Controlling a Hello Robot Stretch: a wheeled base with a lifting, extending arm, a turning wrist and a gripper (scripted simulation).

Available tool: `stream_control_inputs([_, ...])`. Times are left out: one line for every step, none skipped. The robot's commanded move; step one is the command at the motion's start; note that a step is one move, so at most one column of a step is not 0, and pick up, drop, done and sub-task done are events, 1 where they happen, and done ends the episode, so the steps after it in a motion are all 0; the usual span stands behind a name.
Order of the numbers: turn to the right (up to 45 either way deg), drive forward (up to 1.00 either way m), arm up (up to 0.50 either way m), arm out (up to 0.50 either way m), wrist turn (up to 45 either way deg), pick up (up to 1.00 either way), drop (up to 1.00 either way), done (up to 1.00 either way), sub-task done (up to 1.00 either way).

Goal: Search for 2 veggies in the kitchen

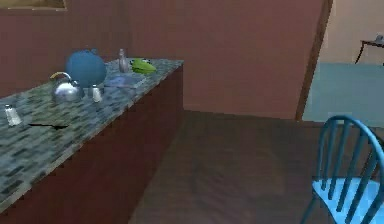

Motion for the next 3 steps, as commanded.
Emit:
stream_control_inputs([0.0,1.00,0.00,0.00,0.0,0.00,0.00,0.00,0.00])
stream_control_inputs([0.0,0.30,0.00,0.00,0.0,0.00,0.00,0.00,0.00])
stream_control_inputs([-30.0,0.00,0.00,0.00,0.0,0.00,0.00,0.00,0.00])
